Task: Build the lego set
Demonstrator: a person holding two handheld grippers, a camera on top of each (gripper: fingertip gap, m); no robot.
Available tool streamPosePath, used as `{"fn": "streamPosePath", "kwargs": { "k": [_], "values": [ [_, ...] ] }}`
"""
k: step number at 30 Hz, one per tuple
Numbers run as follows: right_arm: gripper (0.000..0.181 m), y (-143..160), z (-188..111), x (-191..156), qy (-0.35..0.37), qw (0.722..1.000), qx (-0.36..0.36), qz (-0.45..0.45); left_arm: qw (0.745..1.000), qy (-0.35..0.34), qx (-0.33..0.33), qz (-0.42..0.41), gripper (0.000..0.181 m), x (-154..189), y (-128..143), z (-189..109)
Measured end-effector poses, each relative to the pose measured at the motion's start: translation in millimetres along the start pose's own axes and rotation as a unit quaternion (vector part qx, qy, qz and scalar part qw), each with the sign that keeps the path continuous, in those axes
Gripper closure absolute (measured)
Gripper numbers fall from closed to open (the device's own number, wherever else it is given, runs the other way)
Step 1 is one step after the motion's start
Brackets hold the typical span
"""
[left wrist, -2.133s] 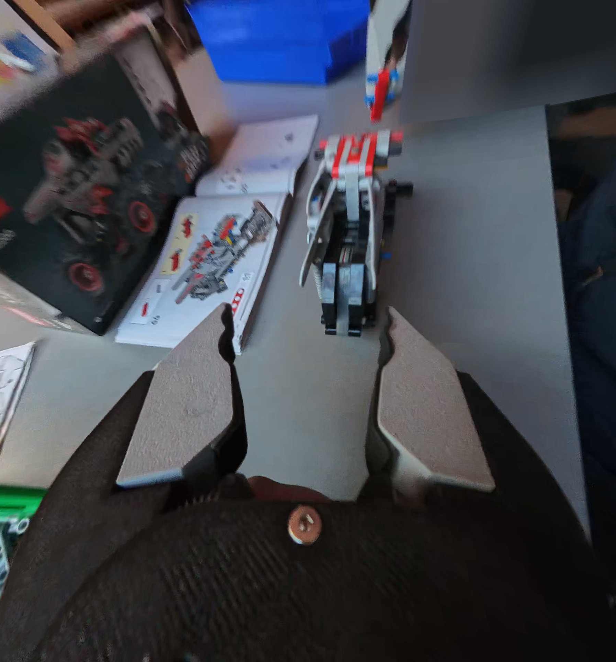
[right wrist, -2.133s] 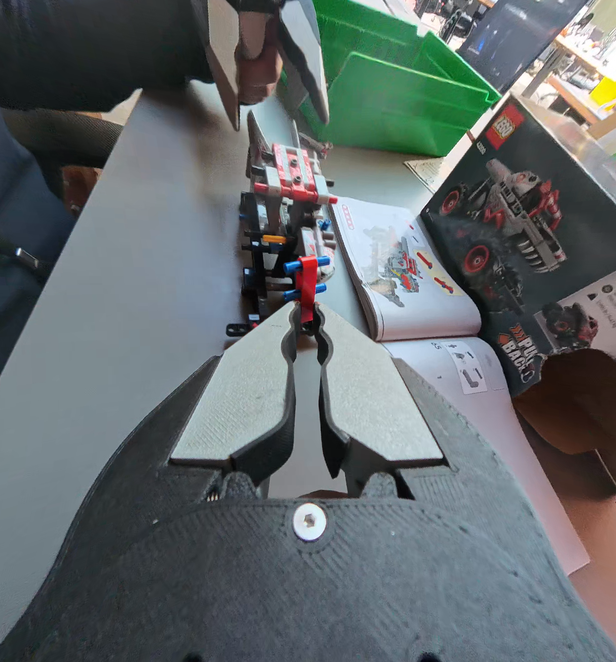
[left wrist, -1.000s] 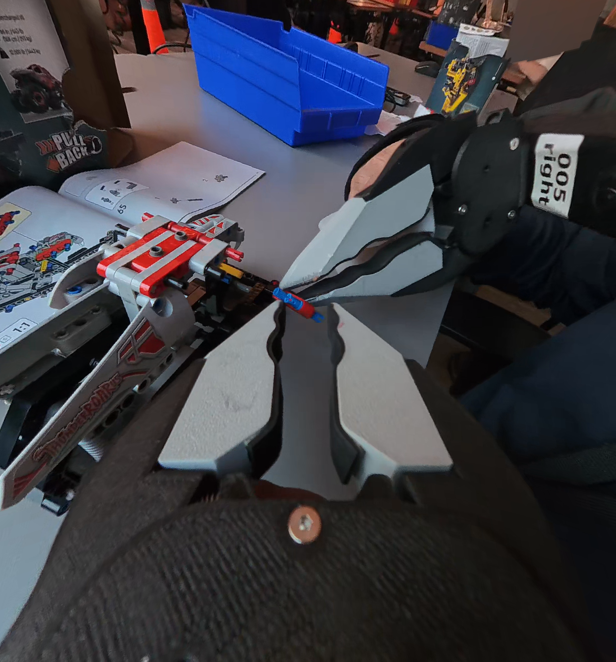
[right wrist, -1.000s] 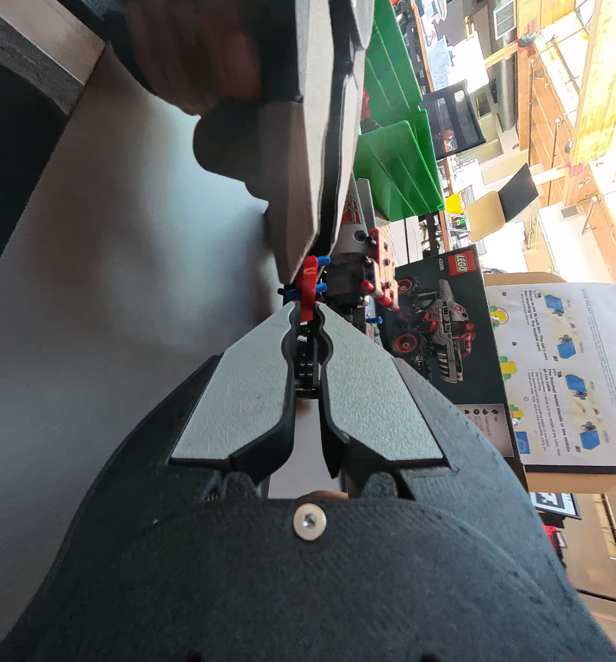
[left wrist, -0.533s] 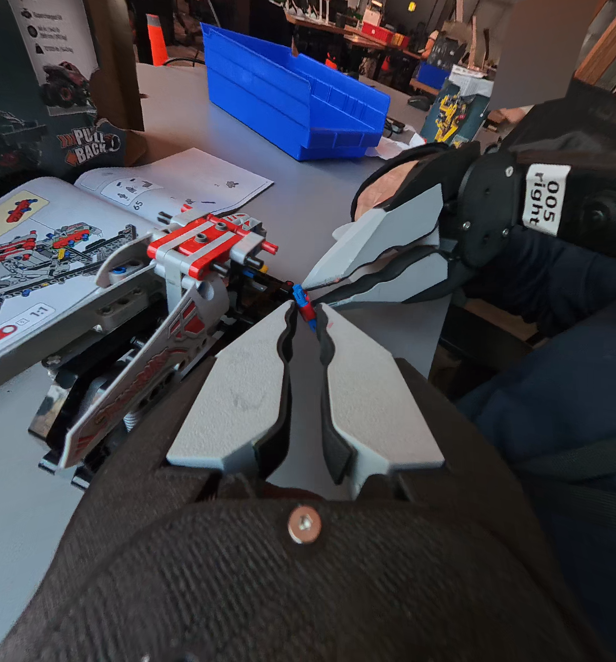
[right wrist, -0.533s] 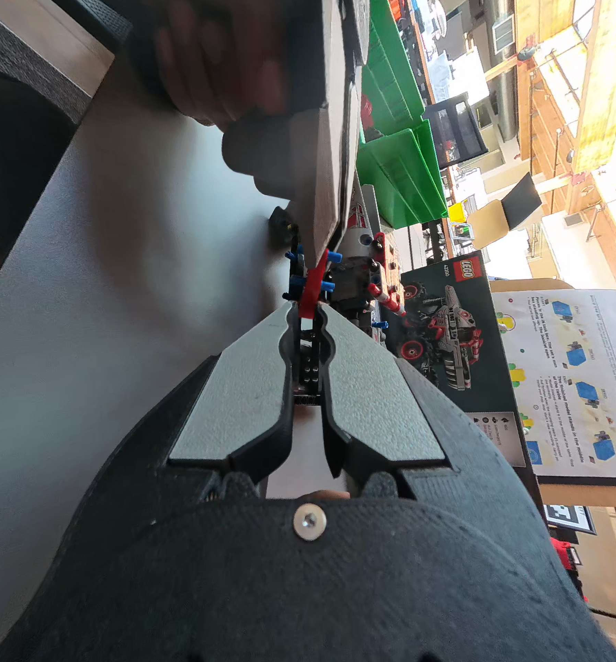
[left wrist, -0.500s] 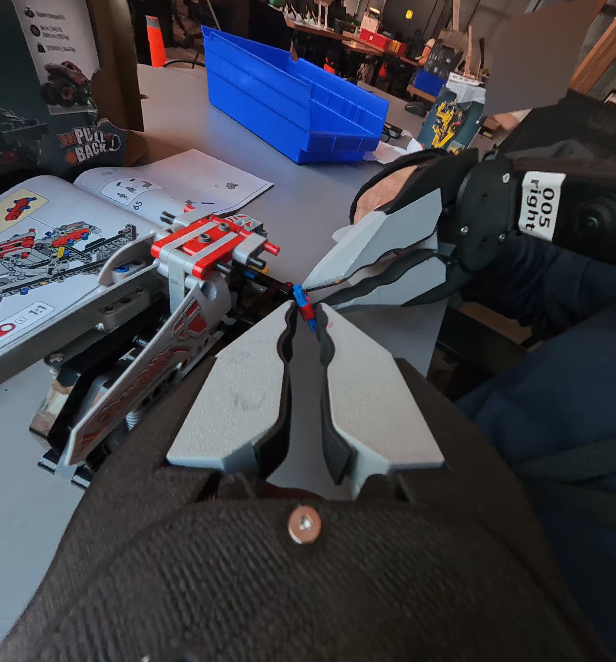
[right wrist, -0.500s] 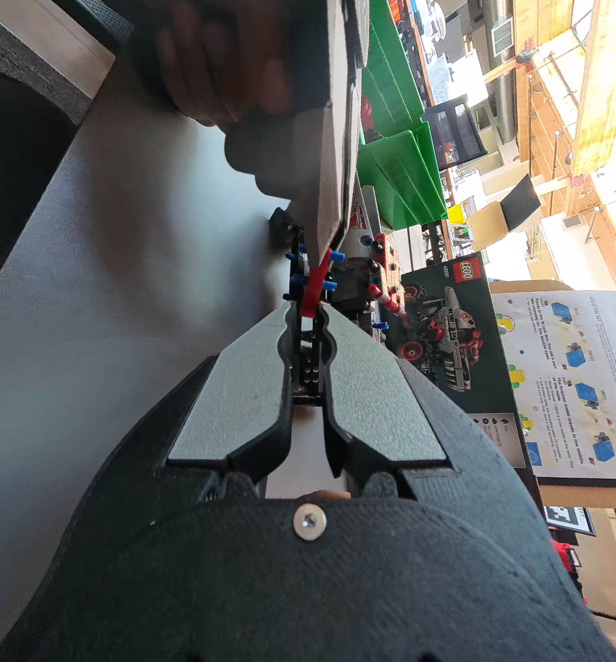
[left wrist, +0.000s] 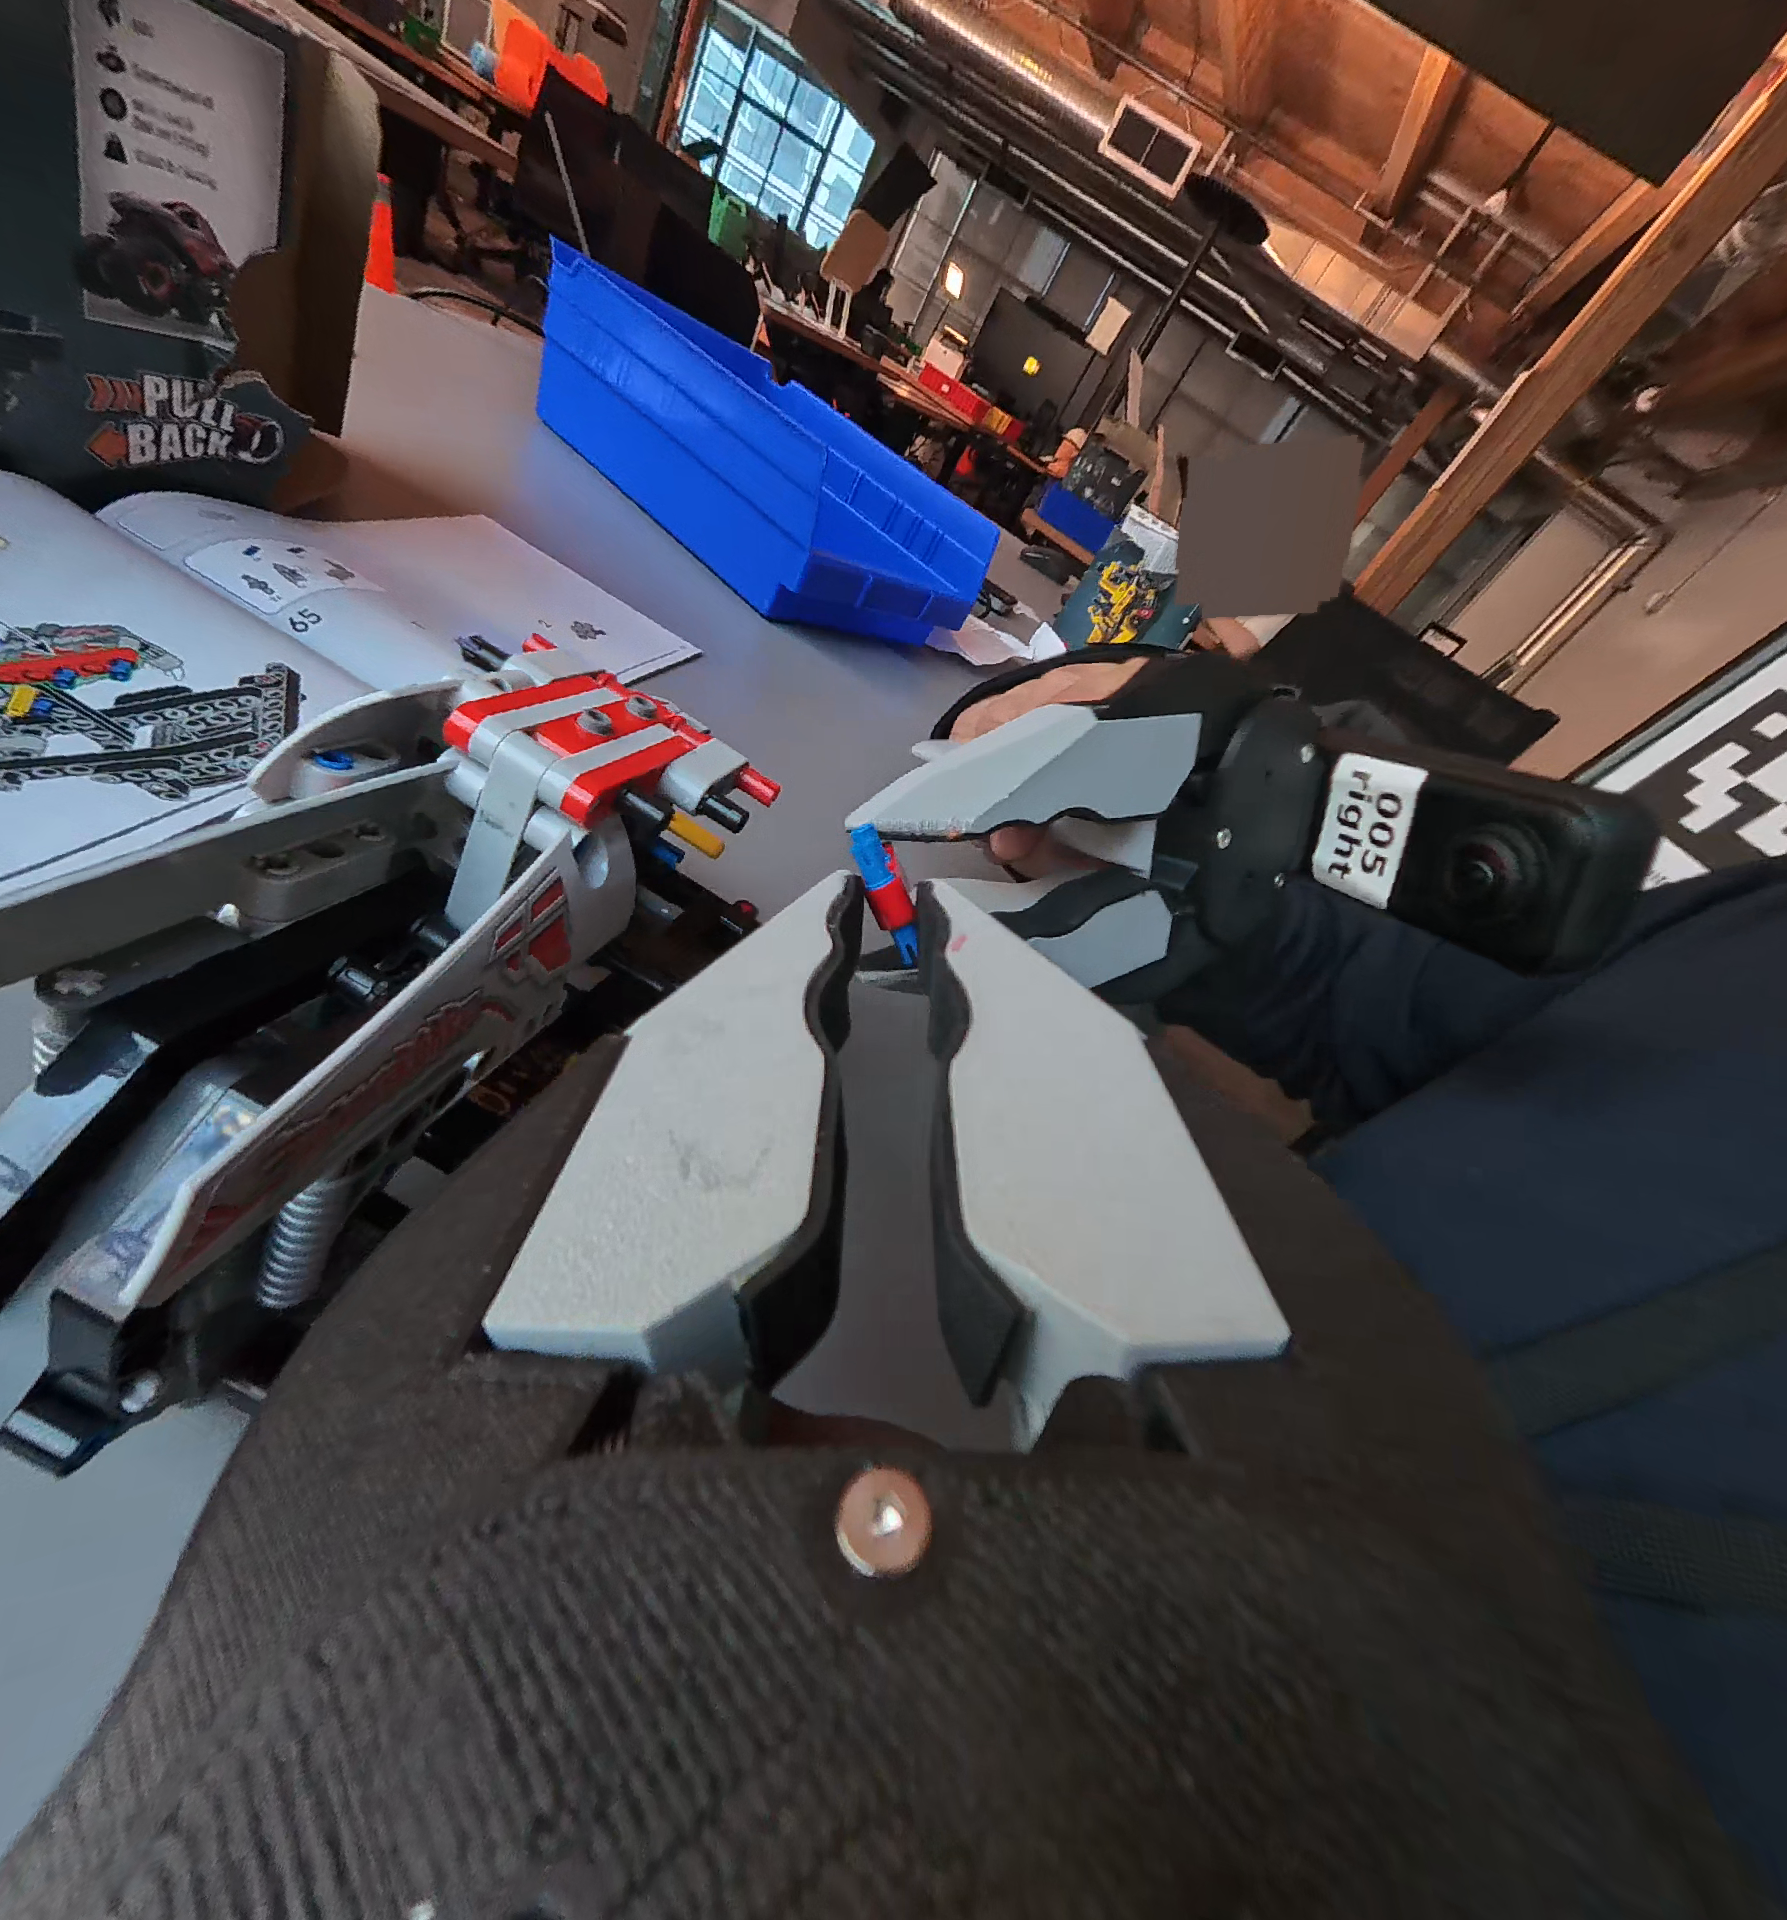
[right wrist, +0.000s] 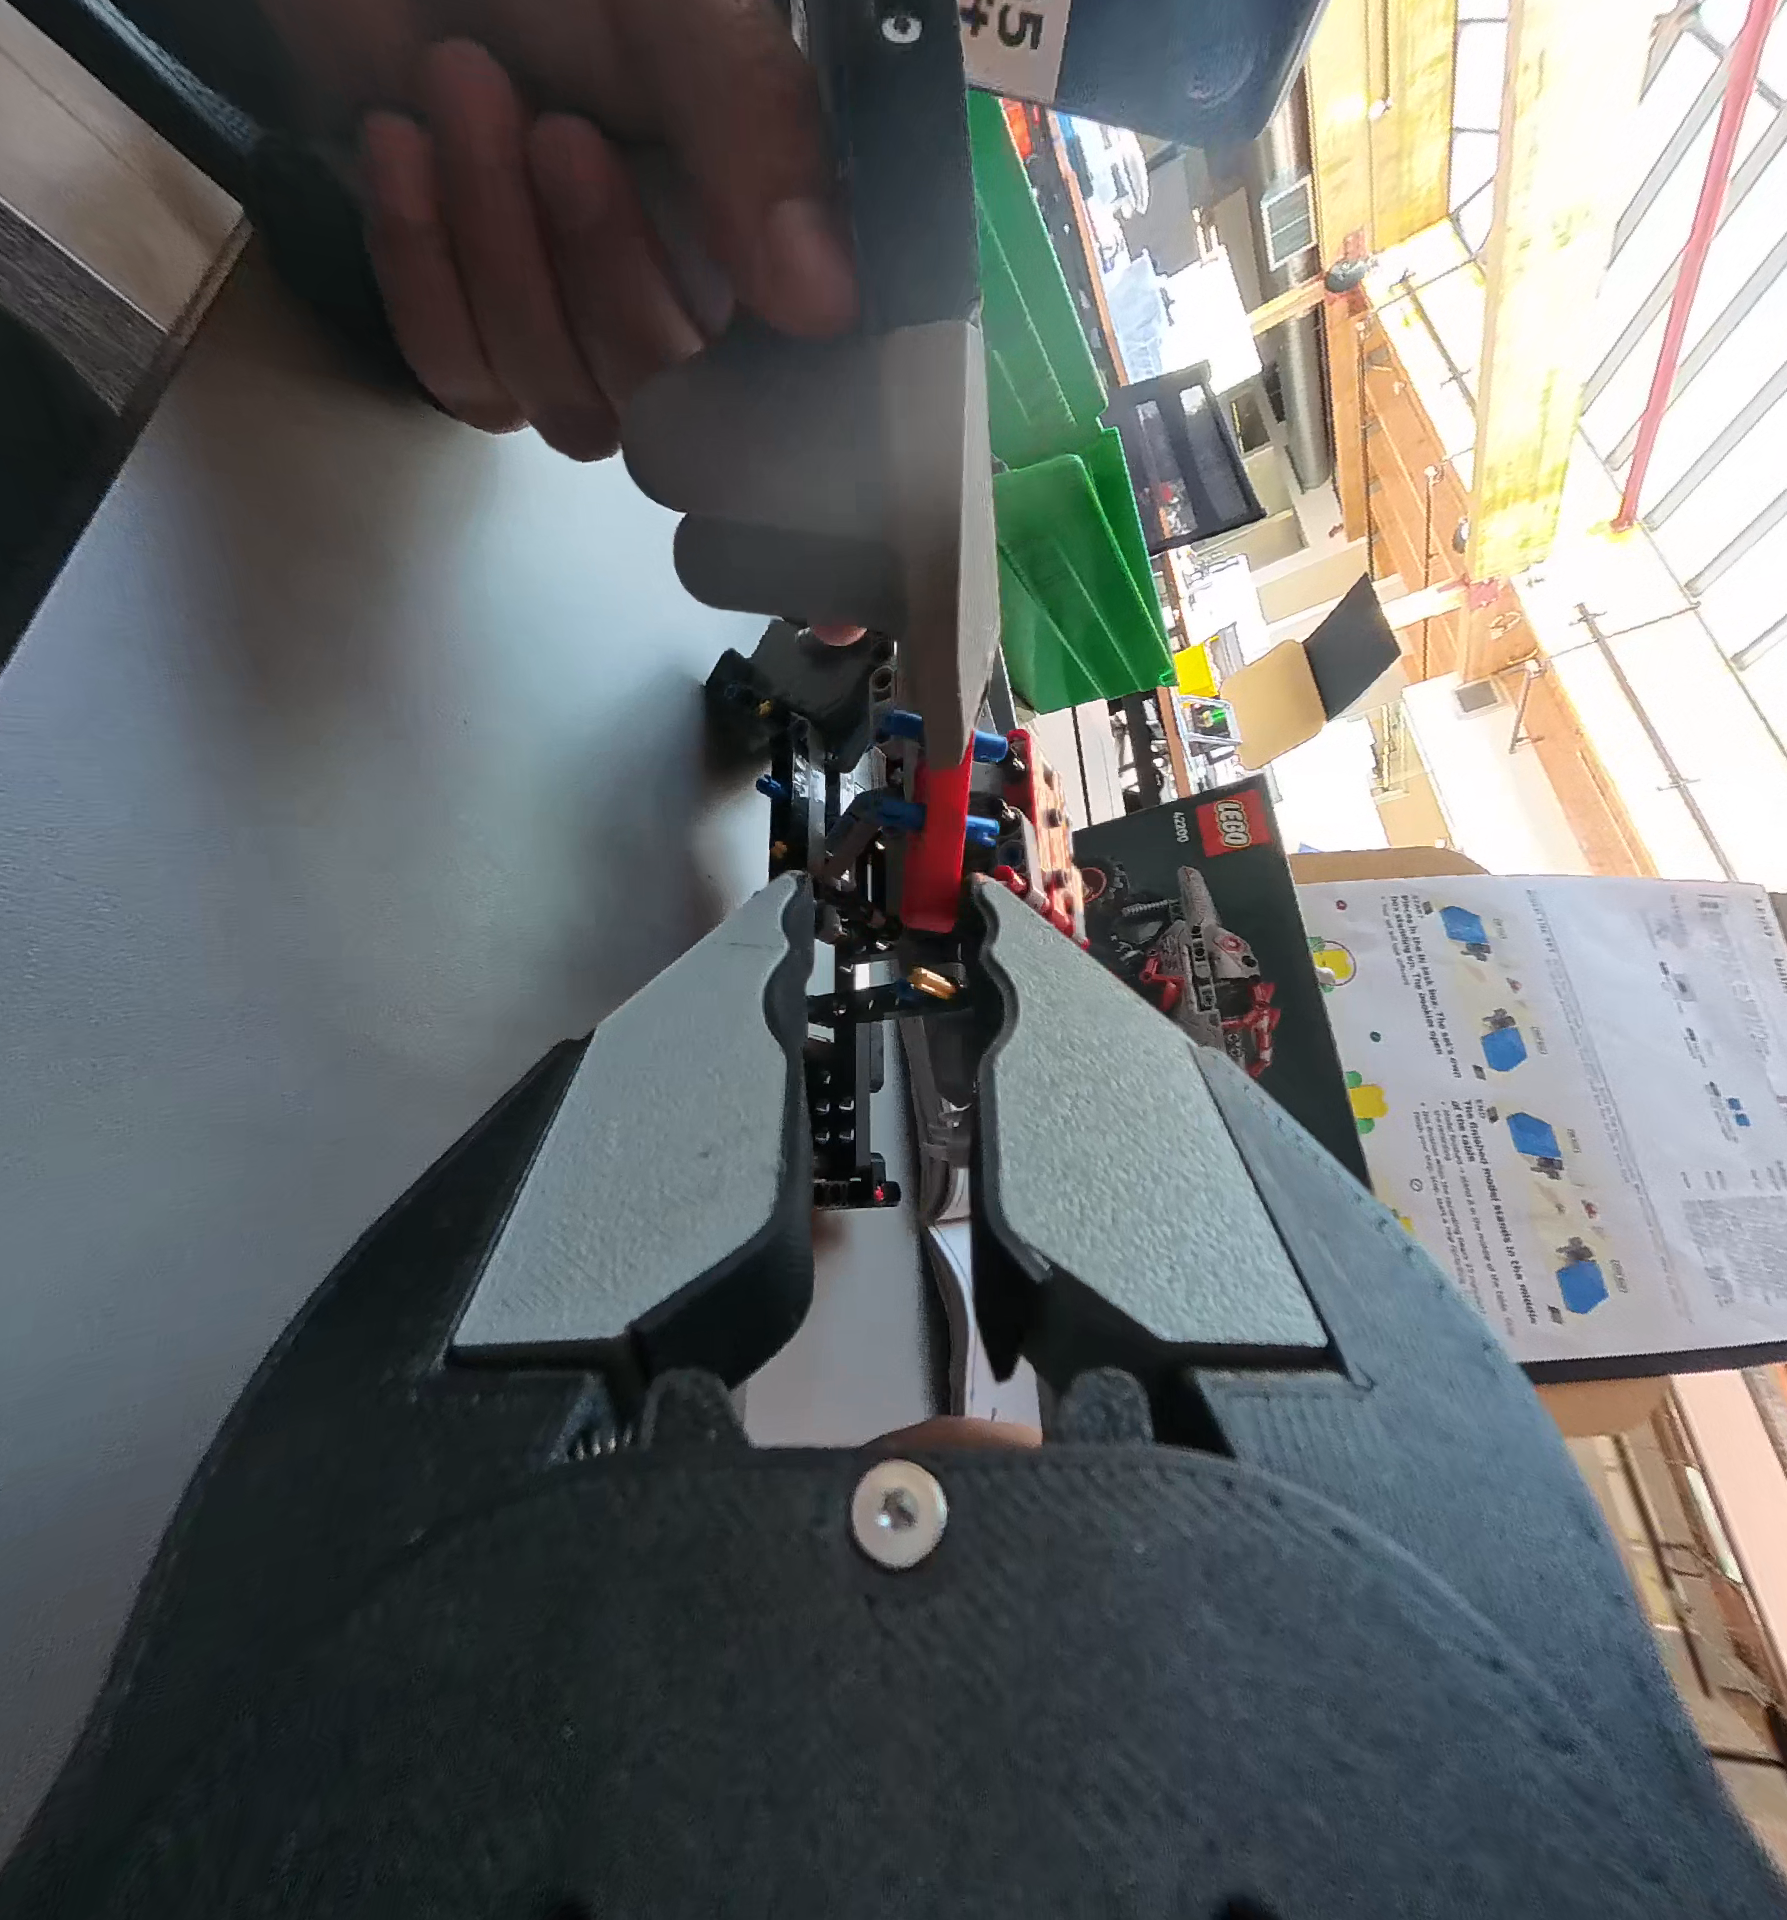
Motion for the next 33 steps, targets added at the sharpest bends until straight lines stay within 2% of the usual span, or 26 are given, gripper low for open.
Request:
{"fn": "streamPosePath", "kwargs": {
  "k": [7,15,18,25,30,33],
  "values": [
    [0.156,-4,-1,-1,0.058,0.997,-0.019,-0.052,0.997,-0.005,0.029,-0.065,0.174,-3,3,0],
    [0.16,-8,5,-11,0.095,0.985,-0.054,-0.133,0.989,0.023,0.028,-0.146,0.175,-4,8,2],
    [0.174,-8,4,-10,0.1,0.984,-0.058,-0.135,0.989,0.02,0.021,-0.147,0.174,-4,8,3],
    [0.175,-9,2,-8,0.105,0.985,-0.055,-0.125,0.991,0.03,0.026,-0.131,0.174,-2,8,3],
    [0.176,-6,-1,-3,0.108,0.987,-0.053,-0.104,0.992,0.038,0.031,-0.112,0.149,0,8,1],
    [0.175,-2,-5,3,0.116,0.988,-0.053,-0.091,0.994,0.051,0.036,-0.085,0.14,2,7,-6]
  ]
}}
Point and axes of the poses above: each gripper's, where its closed fingertips meet, z out along the fingers, y out of its underside, x = y × z across the jaws, the point moved 10 cm from there along -z, back along the fingers, and after that the axes turned 6 degrees about -y, right-handed, at the moved point
